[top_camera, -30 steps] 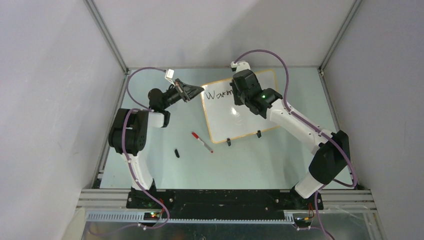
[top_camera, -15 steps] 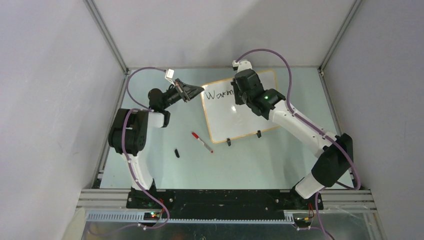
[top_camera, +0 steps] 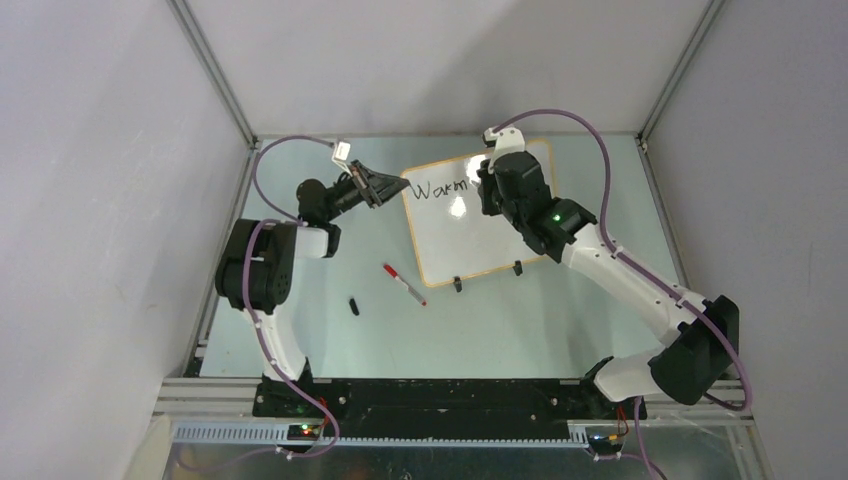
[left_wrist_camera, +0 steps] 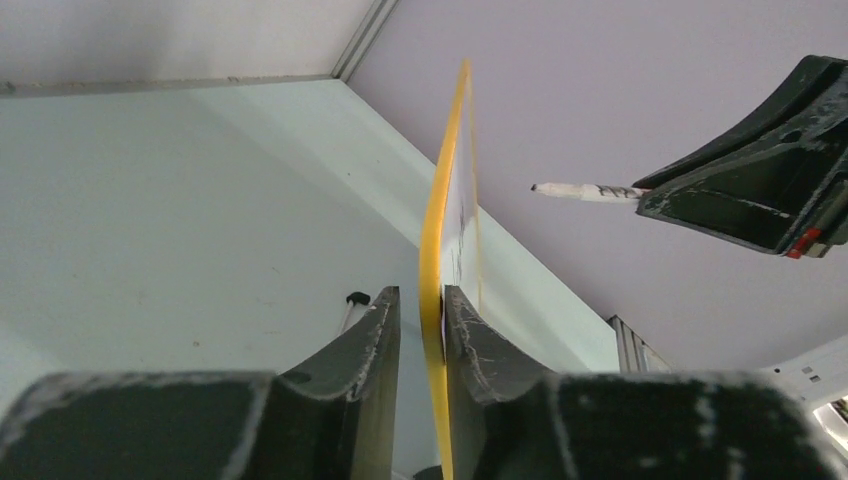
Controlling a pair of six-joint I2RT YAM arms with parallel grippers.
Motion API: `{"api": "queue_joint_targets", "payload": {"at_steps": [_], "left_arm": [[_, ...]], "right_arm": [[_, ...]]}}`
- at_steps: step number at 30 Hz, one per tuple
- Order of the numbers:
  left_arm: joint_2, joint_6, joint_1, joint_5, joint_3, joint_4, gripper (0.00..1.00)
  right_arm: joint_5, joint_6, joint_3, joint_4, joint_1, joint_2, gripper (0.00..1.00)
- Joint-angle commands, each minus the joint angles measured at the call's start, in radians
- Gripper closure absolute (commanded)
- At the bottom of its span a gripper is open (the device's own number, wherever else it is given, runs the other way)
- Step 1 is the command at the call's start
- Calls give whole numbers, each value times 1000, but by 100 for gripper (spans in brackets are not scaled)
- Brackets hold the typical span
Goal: Write a sentence on the whiteboard
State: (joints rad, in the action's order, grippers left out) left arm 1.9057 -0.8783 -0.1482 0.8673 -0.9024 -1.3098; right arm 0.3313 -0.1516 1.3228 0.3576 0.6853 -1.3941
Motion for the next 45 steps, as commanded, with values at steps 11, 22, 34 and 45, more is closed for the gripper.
{"api": "queue_joint_targets", "payload": {"at_steps": [11, 22, 34, 45], "left_arm": [[-196, 89, -6, -103, 277, -139, 42], [-198, 43, -8, -144, 327, -202, 11], [-211, 51, -14, -202, 348, -219, 15], [-210, 107, -43, -265, 376, -217, 15]], "right_arm": [[-6, 9, -57, -100, 0, 47, 100], [21, 5, -154, -188, -9, 87, 100], [53, 22, -284, -342, -13, 148, 100], [69, 45, -299, -419, -9, 60, 100]]}}
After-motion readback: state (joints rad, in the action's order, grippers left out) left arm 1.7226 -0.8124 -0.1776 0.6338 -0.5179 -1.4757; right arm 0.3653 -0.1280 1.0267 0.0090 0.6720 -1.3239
